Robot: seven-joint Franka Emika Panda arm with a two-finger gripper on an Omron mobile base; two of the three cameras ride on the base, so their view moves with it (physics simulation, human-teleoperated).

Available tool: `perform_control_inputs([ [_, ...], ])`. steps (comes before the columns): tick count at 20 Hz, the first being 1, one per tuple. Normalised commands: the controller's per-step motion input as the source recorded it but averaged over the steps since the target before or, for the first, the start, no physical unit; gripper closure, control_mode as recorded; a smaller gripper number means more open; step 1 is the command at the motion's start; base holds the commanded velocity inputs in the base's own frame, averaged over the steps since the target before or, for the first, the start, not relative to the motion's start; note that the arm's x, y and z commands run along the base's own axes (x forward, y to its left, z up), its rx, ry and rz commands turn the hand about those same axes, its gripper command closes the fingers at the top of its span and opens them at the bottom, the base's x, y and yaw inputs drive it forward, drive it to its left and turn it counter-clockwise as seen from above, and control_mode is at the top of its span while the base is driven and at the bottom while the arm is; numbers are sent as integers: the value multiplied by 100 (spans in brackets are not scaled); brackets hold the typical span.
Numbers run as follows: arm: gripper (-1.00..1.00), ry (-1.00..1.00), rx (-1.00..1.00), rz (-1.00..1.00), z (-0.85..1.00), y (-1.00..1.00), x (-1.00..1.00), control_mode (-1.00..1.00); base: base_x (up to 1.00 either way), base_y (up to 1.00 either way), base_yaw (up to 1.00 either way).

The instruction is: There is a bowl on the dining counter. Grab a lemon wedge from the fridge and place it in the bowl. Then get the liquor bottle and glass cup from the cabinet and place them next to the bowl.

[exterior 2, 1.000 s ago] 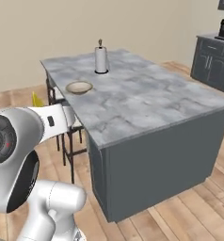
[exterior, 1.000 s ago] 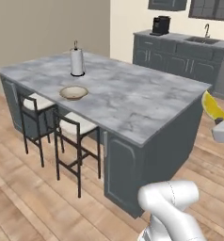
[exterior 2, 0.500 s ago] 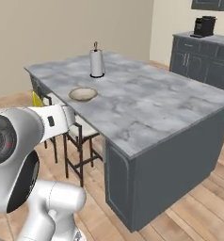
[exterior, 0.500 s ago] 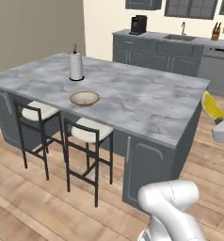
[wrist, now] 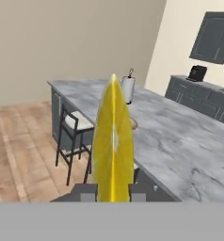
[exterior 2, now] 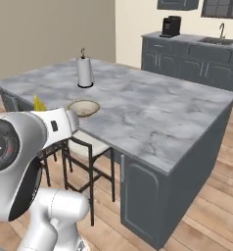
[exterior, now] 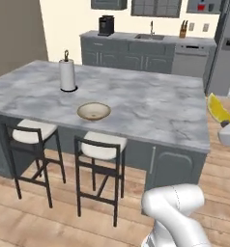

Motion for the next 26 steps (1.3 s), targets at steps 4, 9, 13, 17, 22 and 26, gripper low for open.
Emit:
perform_control_inputs([
  [4, 100, 0, 0, 0, 0, 0, 0, 100, 29, 93, -51],
  [9, 100, 0, 0, 0, 0, 0, 0, 100, 26, 92, -50],
  [13, 100, 0, 0, 0, 0, 0, 0, 100, 25, 93, -49],
  [17, 100, 0, 0, 0, 0, 0, 0, 100, 29, 93, -48],
  [22, 100, 0, 0, 0, 0, 0, 0, 100, 67, 63, -32],
  [26, 100, 0, 0, 0, 0, 0, 0, 100, 83, 29, -15],
])
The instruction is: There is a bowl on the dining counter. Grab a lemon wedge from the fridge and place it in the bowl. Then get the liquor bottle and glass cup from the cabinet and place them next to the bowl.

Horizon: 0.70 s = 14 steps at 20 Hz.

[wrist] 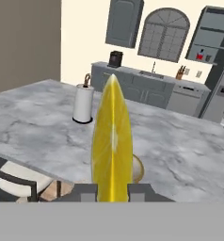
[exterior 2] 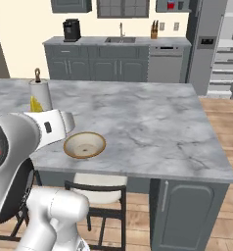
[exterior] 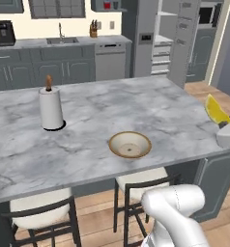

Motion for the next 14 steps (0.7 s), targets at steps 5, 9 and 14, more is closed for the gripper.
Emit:
perform_control_inputs([
  [5, 100, 0, 0, 0, 0, 0, 0, 100, 74, 0, 0],
  [9, 100, 17, -8, 0, -4, 7, 27, -100, 29, 0, 0],
  [14, 100, 73, -34, 1, -29, 57, 67, -100, 0, 0, 0],
])
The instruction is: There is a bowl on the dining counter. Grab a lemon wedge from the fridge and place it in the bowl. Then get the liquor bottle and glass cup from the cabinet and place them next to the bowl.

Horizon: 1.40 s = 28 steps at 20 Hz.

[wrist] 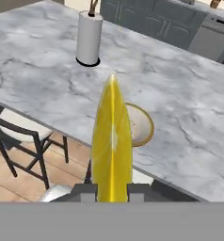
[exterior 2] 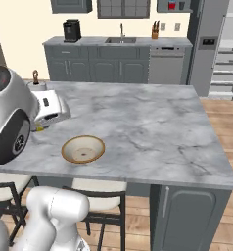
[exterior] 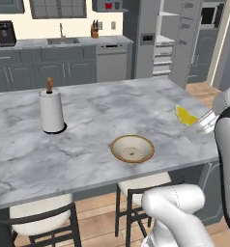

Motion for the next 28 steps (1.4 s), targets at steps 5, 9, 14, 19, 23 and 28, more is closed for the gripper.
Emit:
perform_control_inputs([
  [5, 100, 66, -31, 5, -38, 55, 58, -100, 0, 0, 0],
  [9, 100, 40, -16, 11, -53, 27, 48, -100, 0, 0, 0],
  [14, 100, 16, -3, 17, -42, 3, 32, -100, 0, 0, 0],
  [19, 100, -3, 2, 15, -30, -2, 29, -100, 0, 0, 0],
  [23, 100, 0, 0, 15, -24, 0, 47, -100, 0, 0, 0],
  [28, 100, 5, 0, 5, -20, 0, 54, -100, 0, 0, 0],
])
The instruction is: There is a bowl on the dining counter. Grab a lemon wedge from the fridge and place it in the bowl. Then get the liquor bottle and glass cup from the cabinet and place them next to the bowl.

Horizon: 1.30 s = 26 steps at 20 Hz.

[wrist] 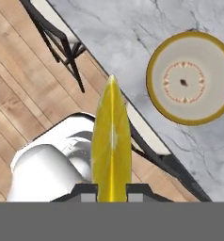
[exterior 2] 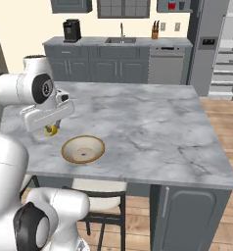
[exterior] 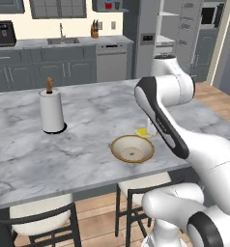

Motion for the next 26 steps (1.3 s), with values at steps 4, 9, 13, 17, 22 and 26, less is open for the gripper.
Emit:
perform_control_inputs([
  [4, 100, 4, 0, 0, -27, 0, 50, -100, 0, 0, 0],
  [9, 100, 5, 0, 0, -31, 0, 58, -100, 0, 0, 0],
  [13, 100, 8, 0, 0, -37, 0, 64, -100, 0, 0, 0],
  [17, 100, 9, 0, 0, -40, 0, 57, -100, 0, 0, 0],
  [22, 100, 8, 0, 0, -48, 0, 47, -100, 0, 0, 0],
  [26, 100, 8, 0, 0, -50, 0, 49, -100, 0, 0, 0],
])
